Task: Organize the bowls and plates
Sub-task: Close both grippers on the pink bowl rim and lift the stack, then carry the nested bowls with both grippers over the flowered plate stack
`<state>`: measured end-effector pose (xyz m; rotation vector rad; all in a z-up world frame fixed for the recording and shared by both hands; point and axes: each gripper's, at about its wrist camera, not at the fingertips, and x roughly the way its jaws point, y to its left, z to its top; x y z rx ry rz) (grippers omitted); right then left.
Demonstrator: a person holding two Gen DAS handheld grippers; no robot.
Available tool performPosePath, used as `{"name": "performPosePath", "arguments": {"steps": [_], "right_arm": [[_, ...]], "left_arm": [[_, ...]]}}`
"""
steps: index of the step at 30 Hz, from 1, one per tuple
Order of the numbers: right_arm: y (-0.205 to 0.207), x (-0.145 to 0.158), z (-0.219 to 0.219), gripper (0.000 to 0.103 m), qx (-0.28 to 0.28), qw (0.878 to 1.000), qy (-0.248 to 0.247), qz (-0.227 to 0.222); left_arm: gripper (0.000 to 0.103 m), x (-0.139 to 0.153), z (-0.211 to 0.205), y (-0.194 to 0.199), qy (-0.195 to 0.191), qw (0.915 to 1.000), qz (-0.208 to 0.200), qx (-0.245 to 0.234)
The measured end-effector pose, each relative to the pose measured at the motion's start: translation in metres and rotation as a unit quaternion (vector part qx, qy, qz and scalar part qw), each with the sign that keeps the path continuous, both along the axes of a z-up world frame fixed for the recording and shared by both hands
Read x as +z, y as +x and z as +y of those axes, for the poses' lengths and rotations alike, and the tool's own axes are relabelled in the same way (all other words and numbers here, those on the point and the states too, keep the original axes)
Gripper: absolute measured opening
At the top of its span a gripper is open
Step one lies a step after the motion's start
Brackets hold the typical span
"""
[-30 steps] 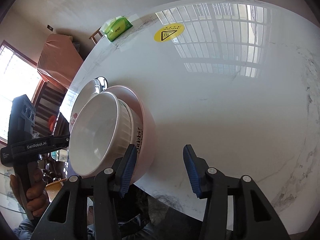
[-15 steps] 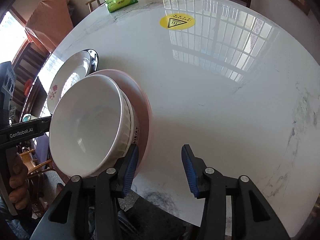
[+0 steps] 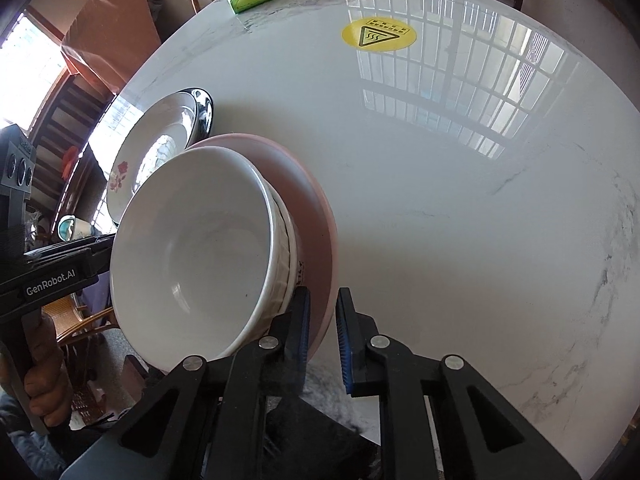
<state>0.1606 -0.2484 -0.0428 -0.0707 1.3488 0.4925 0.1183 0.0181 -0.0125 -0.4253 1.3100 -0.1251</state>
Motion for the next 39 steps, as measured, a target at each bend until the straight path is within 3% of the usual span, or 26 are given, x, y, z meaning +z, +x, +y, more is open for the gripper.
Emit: {"name": "performPosePath", "arguments": {"steps": [5, 39], "right_arm": [[0.005, -0.002, -0.003, 0.015, -0.009, 1.0, 0.018, 0.015], [0.006, 0.012, -0.012, 0.015, -0.026, 0.998, 0.054, 0.005]], "left_arm": [[0.008, 0.002, -0.004, 0.007, 0.007, 1.0, 0.002, -0.006], [0.007, 0.033, -0.009, 0.0, 0.031, 0.9985, -0.044, 0.004]]}}
